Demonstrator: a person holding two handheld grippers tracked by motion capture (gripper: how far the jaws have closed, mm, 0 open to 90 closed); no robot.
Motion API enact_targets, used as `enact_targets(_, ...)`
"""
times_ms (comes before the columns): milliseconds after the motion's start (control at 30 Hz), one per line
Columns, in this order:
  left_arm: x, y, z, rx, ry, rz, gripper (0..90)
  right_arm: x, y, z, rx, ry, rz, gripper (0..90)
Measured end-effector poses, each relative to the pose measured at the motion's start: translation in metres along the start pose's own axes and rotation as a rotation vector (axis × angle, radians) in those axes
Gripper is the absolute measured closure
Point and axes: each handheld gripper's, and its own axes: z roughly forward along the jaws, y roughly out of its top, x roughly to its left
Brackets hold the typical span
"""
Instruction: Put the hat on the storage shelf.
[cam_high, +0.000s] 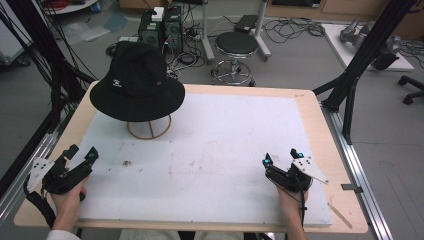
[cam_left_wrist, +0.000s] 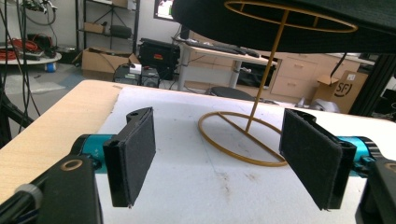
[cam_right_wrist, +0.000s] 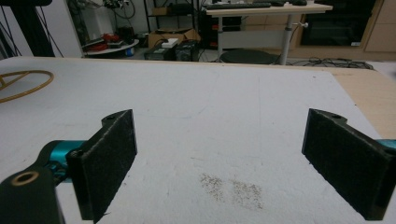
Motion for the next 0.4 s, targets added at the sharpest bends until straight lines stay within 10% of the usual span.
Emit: enact_targets(400, 0.0021, -0.0013, -0.0006, 0.008, 0.001, -0.014, 28.0, -0.0002, -0.0001, 0.0013, 0.007, 0.006, 0.012, 9.4)
